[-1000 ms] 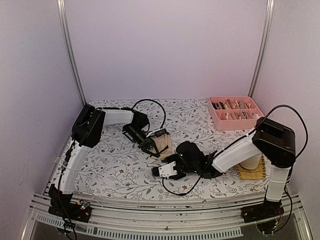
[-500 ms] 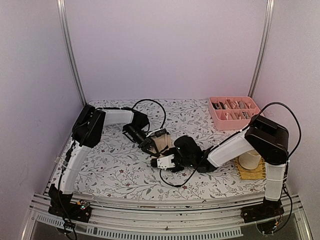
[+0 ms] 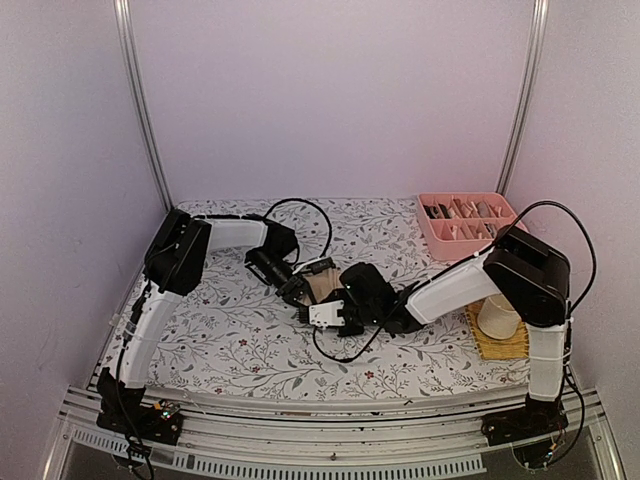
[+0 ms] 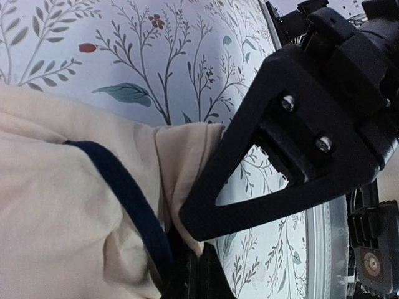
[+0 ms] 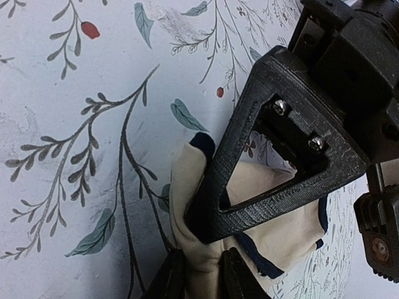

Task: Roll the underwear
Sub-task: Roll the underwear at the center of the board.

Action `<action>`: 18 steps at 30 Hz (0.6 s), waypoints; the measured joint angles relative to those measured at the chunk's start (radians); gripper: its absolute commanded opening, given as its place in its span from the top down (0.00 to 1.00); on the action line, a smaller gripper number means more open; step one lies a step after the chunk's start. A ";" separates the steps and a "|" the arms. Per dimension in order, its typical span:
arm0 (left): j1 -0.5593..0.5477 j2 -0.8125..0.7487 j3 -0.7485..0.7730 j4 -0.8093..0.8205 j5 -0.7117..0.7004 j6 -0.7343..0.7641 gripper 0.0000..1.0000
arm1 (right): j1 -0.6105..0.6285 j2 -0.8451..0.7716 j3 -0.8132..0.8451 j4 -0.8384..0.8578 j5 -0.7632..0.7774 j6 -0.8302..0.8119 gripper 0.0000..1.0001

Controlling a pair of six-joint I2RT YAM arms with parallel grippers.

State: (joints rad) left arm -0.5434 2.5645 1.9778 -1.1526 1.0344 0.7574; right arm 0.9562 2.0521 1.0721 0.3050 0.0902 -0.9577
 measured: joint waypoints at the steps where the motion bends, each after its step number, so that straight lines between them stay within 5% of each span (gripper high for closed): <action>1: 0.000 0.000 0.000 -0.001 -0.001 0.002 1.00 | -0.002 0.001 0.006 -0.011 -0.002 0.009 0.80; 8: 0.001 -0.002 -0.003 -0.001 -0.014 0.017 1.00 | -0.013 0.018 0.075 -0.118 -0.036 0.070 0.91; 18: 0.003 -0.042 -0.025 0.013 -0.041 0.042 0.56 | -0.023 0.025 0.134 -0.227 -0.085 0.132 0.97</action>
State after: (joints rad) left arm -0.5404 2.5221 1.9530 -1.1397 0.9936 0.7990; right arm 0.9333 2.0773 1.2064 0.0776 0.0051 -0.8253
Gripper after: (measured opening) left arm 0.333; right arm 0.057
